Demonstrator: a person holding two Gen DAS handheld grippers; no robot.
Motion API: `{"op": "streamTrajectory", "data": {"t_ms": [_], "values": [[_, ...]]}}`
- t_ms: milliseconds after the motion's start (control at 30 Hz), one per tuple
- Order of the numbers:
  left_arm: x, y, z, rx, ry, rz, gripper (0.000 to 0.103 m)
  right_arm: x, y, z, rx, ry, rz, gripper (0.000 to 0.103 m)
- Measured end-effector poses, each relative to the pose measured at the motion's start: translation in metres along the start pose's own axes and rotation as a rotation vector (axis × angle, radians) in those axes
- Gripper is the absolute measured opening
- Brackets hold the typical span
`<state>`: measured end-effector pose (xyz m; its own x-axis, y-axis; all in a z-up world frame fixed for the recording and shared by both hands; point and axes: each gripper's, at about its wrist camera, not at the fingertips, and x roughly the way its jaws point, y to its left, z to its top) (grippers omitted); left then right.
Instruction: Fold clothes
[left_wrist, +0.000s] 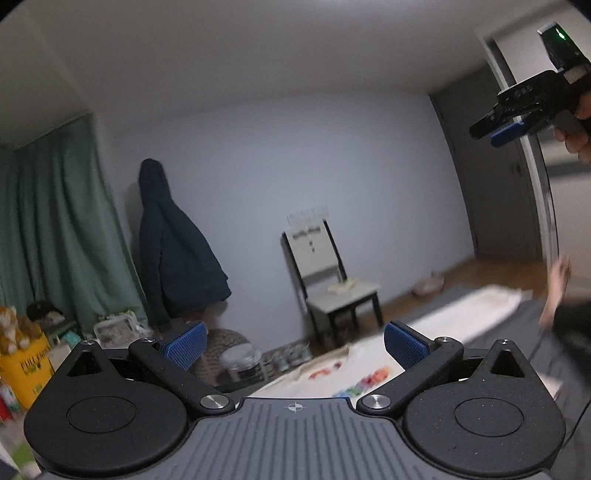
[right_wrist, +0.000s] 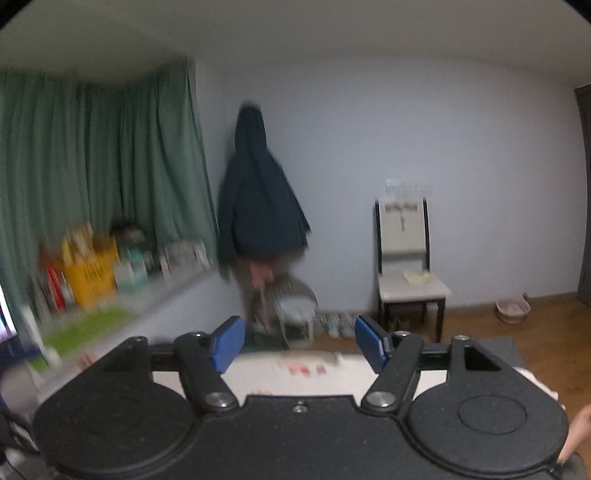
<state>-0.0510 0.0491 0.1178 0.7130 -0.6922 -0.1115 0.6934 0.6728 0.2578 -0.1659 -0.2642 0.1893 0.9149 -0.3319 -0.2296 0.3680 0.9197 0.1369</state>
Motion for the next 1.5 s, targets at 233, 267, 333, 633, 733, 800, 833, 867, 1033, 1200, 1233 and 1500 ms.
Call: {"op": "streamTrajectory", "data": {"t_ms": [233, 267, 333, 633, 733, 800, 833, 867, 1033, 1200, 1233, 1500], "values": [[-0.002, 0.057, 0.066, -0.117, -0.020, 0.120, 0.103, -0.069, 0.004, 0.114, 0.123, -0.148, 0.129, 0.073], [0.001, 0.065, 0.075, -0.140, -0.018, 0.125, 0.103, -0.079, 0.004, 0.131, 0.126, -0.176, 0.137, 0.075], [0.016, 0.075, 0.089, -0.204, -0.006, 0.099, 0.103, -0.103, 0.003, 0.164, 0.136, -0.232, 0.164, 0.085], [0.156, 0.037, 0.055, -0.181, 0.126, 0.051, 0.103, -0.076, -0.024, 0.199, 0.037, -0.183, 0.198, 0.101], [0.214, 0.024, 0.008, -0.207, 0.216, 0.026, 0.103, 0.012, -0.037, 0.153, -0.041, -0.065, 0.155, 0.101], [0.252, 0.013, -0.028, -0.200, 0.266, 0.037, 0.103, 0.085, -0.046, 0.110, -0.128, 0.017, 0.104, 0.099], [0.273, 0.007, -0.049, -0.188, 0.290, 0.041, 0.103, 0.123, -0.050, 0.085, -0.188, 0.056, 0.076, 0.095], [0.294, 0.001, -0.069, -0.175, 0.306, 0.047, 0.103, 0.162, -0.052, 0.057, -0.262, 0.093, 0.046, 0.092], [0.392, -0.036, -0.176, -0.162, 0.353, 0.080, 0.103, 0.334, -0.076, -0.072, -0.543, 0.300, 0.048, 0.062], [0.437, -0.064, -0.260, -0.338, 0.335, 0.159, 0.103, 0.477, -0.092, -0.160, -0.743, 0.408, 0.053, 0.060], [0.443, -0.068, -0.275, -0.382, 0.328, 0.176, 0.103, 0.504, -0.098, -0.172, -0.765, 0.428, 0.036, 0.054], [0.459, -0.096, -0.337, -0.464, 0.373, 0.159, 0.103, 0.654, -0.128, -0.238, -0.925, 0.519, 0.040, 0.033]]}}
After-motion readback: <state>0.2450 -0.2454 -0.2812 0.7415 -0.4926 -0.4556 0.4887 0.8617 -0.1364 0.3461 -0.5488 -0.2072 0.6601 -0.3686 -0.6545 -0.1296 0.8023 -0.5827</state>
